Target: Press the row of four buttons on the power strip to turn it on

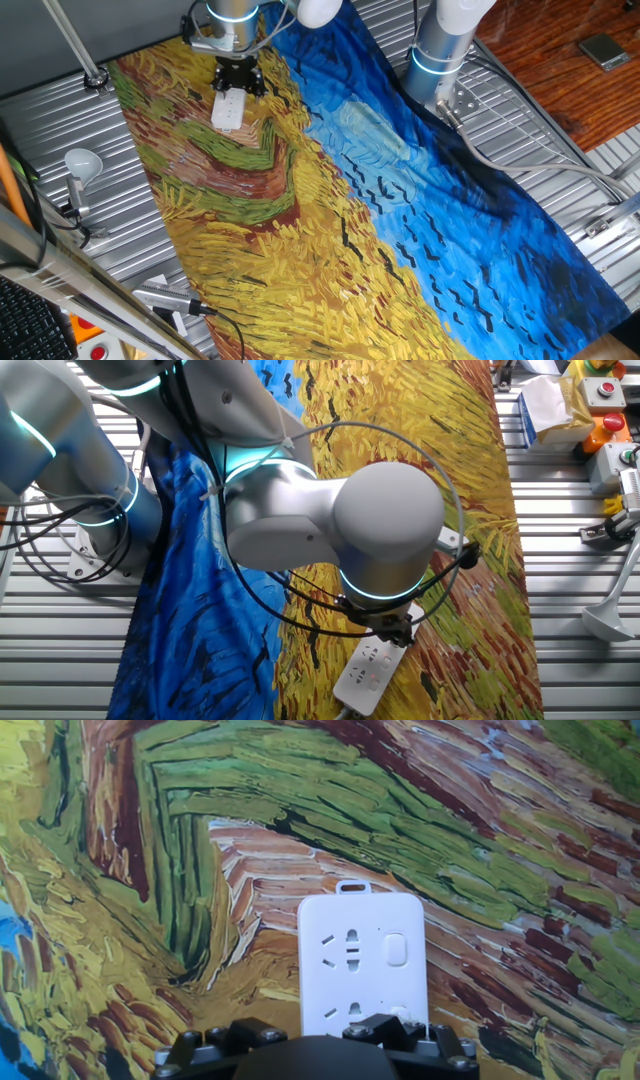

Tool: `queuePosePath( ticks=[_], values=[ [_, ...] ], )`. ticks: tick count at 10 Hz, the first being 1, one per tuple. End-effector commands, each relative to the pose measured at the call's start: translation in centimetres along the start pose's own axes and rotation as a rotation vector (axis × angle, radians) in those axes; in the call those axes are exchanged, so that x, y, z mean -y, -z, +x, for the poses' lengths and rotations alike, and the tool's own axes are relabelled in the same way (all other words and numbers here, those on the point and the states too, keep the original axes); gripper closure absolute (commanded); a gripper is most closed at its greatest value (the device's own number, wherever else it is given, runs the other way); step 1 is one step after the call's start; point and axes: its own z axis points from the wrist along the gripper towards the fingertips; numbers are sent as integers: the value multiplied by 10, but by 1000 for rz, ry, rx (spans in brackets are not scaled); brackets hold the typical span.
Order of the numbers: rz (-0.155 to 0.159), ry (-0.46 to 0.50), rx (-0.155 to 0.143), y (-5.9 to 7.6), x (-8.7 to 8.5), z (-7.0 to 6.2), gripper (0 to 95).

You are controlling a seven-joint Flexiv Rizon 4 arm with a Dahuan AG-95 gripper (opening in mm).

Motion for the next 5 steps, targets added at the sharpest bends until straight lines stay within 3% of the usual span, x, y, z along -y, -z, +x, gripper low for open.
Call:
queuePosePath(
  ticks=[1, 5],
  values=[
    [0, -2, 2, 0, 0, 0, 190],
    [3, 5, 3, -5, 4, -2, 190]
  ],
)
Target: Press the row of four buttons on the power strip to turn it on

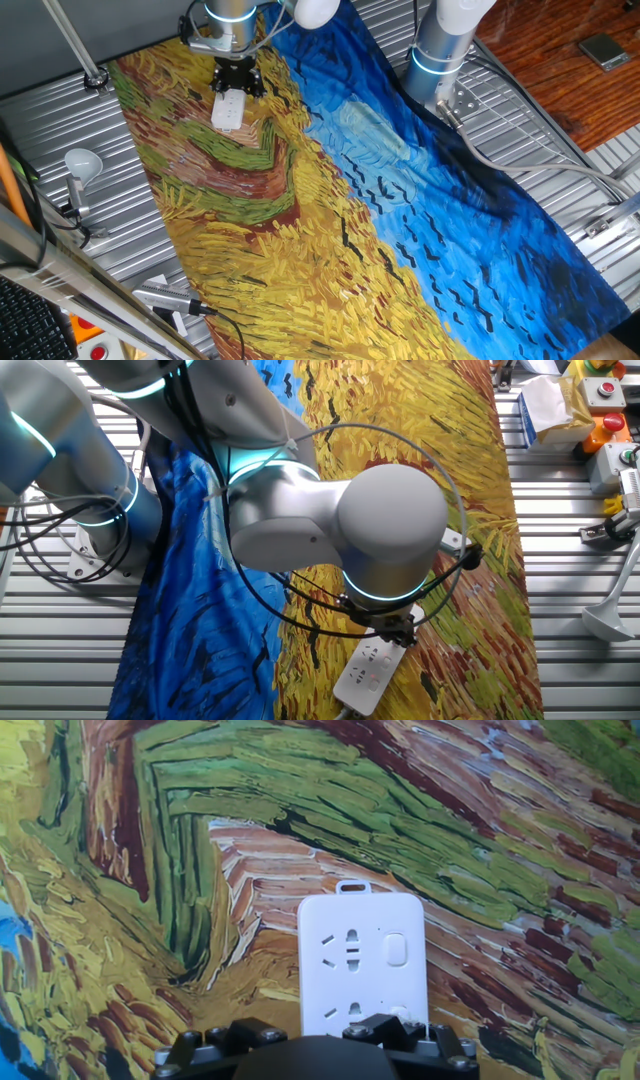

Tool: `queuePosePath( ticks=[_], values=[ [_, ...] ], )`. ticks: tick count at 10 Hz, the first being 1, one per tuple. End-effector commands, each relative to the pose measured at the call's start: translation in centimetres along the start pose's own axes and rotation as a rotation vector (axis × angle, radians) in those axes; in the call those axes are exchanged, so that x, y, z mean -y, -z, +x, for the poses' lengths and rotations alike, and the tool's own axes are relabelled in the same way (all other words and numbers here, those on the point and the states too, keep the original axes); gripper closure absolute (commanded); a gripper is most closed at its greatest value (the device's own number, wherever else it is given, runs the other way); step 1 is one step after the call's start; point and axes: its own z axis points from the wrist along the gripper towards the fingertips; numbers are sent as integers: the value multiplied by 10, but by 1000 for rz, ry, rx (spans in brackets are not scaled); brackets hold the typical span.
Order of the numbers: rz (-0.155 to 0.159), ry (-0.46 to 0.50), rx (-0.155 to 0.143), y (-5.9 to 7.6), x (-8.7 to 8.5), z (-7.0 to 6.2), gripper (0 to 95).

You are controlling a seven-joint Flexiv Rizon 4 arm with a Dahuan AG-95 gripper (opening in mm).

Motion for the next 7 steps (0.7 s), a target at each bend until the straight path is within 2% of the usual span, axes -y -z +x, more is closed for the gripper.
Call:
queuePosePath(
  ticks=[1, 7],
  values=[
    [5, 2, 1, -2, 0, 1, 190],
    [20, 6, 2, -8, 1, 1, 190]
  ],
)
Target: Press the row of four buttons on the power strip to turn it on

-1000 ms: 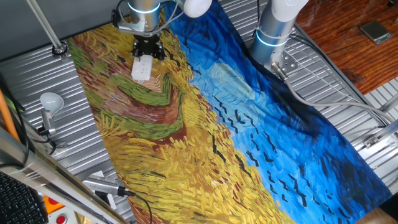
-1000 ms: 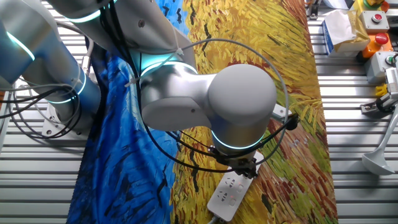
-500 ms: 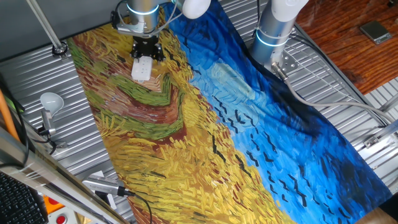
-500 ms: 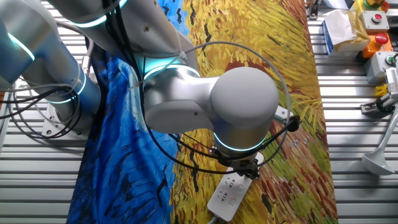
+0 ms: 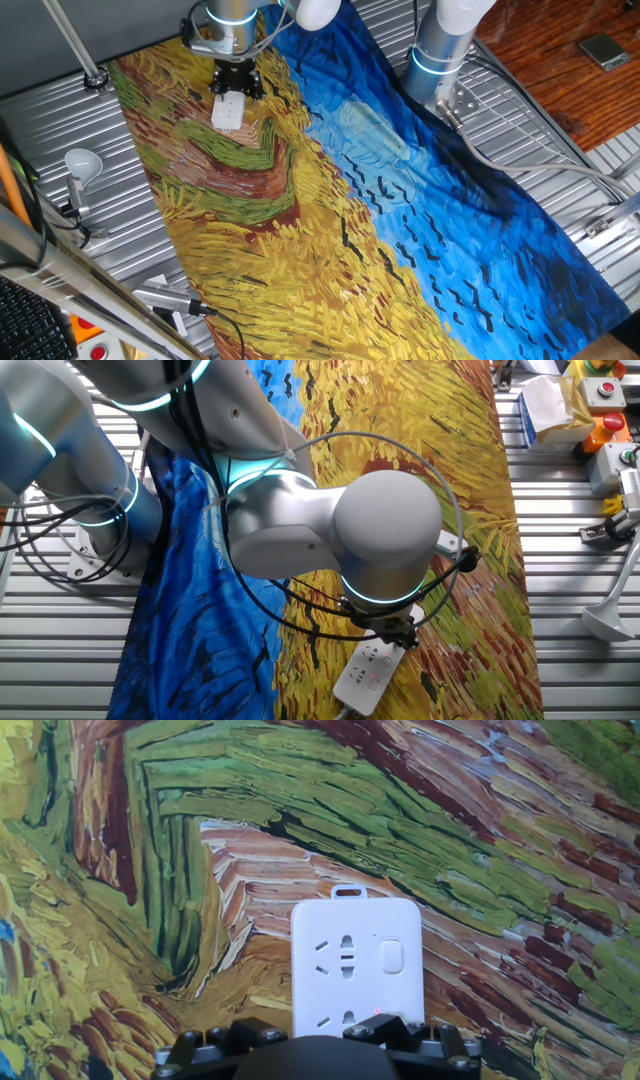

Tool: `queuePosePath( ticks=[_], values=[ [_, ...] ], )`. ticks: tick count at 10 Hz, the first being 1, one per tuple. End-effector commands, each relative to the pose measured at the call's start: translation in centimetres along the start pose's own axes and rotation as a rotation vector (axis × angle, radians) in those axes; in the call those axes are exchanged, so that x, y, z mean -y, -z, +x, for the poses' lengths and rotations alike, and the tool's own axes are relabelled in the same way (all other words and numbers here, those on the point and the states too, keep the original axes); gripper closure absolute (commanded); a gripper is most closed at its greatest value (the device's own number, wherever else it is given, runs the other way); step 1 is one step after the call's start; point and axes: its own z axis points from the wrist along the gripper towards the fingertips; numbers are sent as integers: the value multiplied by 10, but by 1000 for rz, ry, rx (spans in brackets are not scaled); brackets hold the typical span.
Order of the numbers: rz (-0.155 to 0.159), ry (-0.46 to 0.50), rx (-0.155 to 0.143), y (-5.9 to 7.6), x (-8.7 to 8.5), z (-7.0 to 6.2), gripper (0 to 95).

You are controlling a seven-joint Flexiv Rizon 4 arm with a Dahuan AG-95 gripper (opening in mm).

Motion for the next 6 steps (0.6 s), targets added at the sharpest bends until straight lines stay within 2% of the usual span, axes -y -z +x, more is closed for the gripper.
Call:
queuePosePath(
  ticks=[1, 6],
  values=[
    [3, 0, 0, -3, -1, 1, 190],
    [13, -5, 10, -10, -1, 1, 190]
  ],
)
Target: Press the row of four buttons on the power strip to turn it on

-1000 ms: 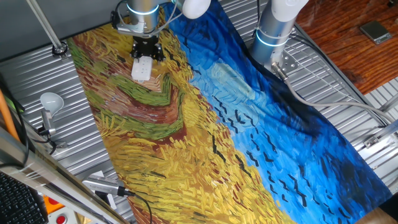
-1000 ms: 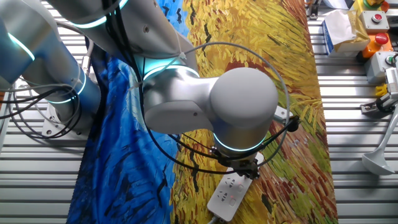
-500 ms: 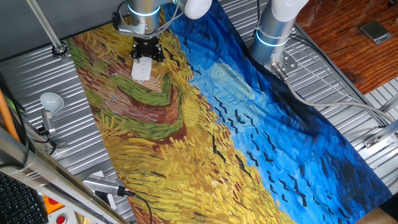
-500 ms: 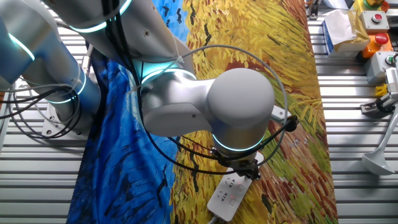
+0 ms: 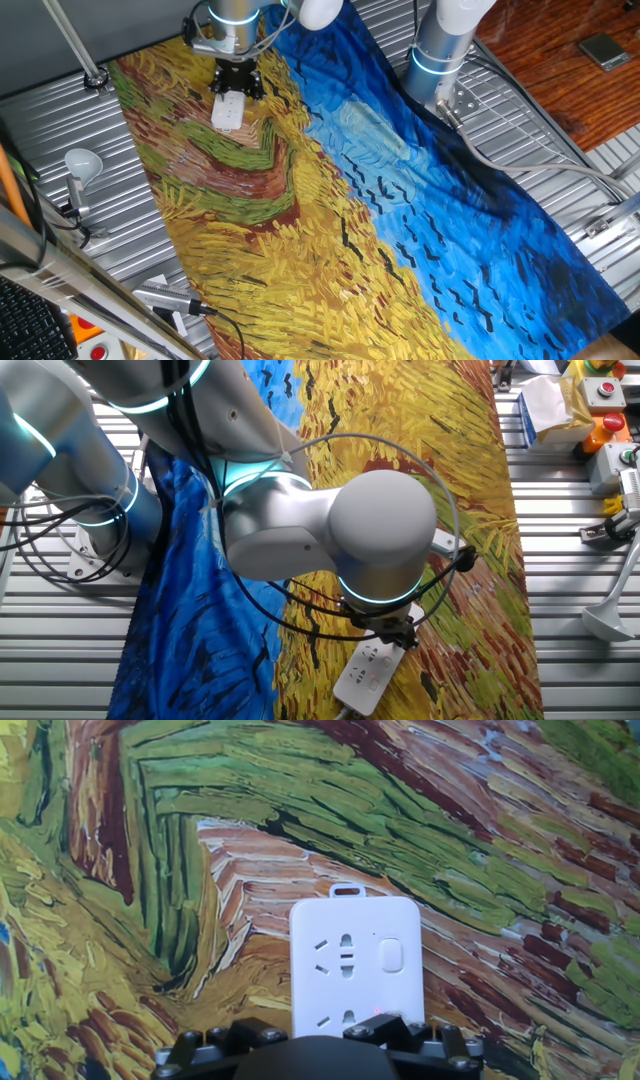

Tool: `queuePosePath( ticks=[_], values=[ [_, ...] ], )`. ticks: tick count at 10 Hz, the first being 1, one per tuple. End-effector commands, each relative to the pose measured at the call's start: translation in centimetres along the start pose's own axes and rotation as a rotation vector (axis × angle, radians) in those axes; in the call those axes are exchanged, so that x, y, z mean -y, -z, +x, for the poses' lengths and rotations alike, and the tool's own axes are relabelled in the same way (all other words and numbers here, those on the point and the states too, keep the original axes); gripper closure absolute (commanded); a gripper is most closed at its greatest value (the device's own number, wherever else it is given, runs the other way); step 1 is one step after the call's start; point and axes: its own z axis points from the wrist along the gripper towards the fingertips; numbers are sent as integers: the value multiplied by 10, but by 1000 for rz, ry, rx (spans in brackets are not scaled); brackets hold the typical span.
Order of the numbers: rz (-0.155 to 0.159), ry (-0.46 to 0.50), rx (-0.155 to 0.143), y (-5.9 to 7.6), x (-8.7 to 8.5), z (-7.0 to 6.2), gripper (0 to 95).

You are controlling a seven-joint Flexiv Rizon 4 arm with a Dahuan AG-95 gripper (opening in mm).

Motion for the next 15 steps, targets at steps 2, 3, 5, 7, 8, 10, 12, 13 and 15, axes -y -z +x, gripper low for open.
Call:
queuePosePath(
  ticks=[2, 3, 5, 7, 8, 10, 12, 13, 15],
  values=[
    [3, 4, -3, -11, 0, 0, 190],
    [3, 4, -4, -13, 0, 0, 190],
    [3, 7, -4, -15, 0, 0, 190],
    [0, 9, -2, -18, 0, 0, 190],
    [-1, 10, 0, -19, 0, 0, 190],
    [-8, 10, 7, -19, 0, 1, 0],
    [-10, 12, 8, -19, 0, 1, 0],
    [-14, 12, 10, -19, 0, 1, 0],
    [-13, 15, 14, -20, 0, 1, 0]
  ],
)
